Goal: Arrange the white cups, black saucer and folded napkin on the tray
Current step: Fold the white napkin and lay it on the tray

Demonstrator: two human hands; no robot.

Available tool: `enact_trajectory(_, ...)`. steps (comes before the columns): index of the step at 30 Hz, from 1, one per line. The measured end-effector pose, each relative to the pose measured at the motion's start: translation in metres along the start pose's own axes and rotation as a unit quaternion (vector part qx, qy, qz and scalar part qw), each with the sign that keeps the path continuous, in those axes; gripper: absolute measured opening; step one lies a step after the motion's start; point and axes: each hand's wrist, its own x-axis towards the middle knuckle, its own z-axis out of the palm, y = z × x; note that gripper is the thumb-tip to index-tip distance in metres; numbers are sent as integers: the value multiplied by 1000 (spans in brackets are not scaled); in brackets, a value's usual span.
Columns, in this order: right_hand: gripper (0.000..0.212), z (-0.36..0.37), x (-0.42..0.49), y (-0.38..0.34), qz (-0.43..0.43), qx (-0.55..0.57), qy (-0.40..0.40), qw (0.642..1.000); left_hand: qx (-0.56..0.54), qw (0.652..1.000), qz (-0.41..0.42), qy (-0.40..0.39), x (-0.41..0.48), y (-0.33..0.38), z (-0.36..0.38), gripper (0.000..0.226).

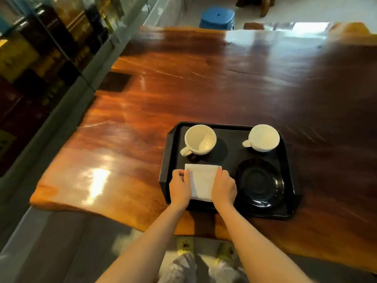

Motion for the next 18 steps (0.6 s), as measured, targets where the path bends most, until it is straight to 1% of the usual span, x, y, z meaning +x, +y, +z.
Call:
enact_trajectory(1, 47, 4, -1, 1, 9, -15, -1, 1000, 8, 1000, 2, -16, 0, -5, -2, 26)
enact_trajectory(4, 38, 13, -2, 1, 16, -67, -10, 998, 36, 998, 28, -54, -6, -18, -3, 47)
enact_trajectory(6, 38, 14, -2, -2, 31, -40, -25, 998, 90, 991, 70, -65, -10, -27, -2, 54)
enact_trajectory(8, 37, 14, -2, -3, 42, -10, -35, 998, 136, 984, 97, -62, -11, -33, -2, 56)
enact_trajectory(12, 30, 16, -13, 4, -1, -7, -40, 999, 200, 972, 122, -27, -13, -34, 3, 58)
enact_trajectory(15, 37, 16, -17, 9, -58, -51, -9, 997, 203, 973, 111, -14, -14, -33, 7, 59)
enact_trajectory(18, 43, 14, -12, 11, -66, -46, -16, 997, 203, 973, 104, -16, -15, -31, 9, 59)
